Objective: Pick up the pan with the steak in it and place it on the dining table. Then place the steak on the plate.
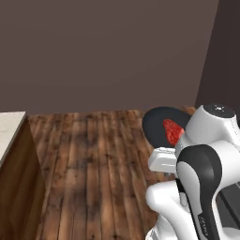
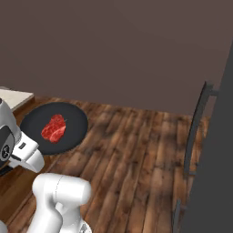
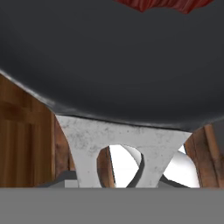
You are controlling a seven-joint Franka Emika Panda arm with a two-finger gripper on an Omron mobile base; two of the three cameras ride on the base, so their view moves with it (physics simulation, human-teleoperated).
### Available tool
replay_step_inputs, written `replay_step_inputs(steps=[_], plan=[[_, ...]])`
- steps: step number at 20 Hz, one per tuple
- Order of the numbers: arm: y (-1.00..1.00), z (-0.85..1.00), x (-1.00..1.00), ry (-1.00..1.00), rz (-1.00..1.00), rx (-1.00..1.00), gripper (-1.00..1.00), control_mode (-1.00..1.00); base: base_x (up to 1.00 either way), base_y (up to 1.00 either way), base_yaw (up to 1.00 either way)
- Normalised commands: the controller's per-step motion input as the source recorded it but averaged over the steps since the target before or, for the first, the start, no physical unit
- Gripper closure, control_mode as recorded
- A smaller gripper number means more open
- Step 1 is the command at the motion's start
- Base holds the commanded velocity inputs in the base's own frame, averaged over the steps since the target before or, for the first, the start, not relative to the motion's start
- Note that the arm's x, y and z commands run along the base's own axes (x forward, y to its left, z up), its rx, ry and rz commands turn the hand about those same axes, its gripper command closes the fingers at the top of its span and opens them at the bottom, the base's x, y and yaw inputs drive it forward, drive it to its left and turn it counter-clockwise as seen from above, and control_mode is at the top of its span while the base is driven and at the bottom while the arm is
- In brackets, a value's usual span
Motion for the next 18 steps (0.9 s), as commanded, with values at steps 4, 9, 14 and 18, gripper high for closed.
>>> replay_step_inputs(steps=[4, 9, 14, 18], plan=[[0.0, 0.0, 0.0, 0.0, 0.0, 0.0, 1.0, 1.0, 1.0, -0.27, 0.0], [0.0, 0.0, 0.0, 0.0, 0.0, 0.0, 1.0, 1.0, 1.0, -0.26, 0.0], [0.0, 0.0, 0.0, 0.0, 0.0, 0.0, 1.0, 1.0, 1.0, -0.25, 0.0], [0.0, 0.0, 0.0, 0.0, 0.0, 0.0, 1.0, 1.0, 1.0, -0.25, 0.0]])
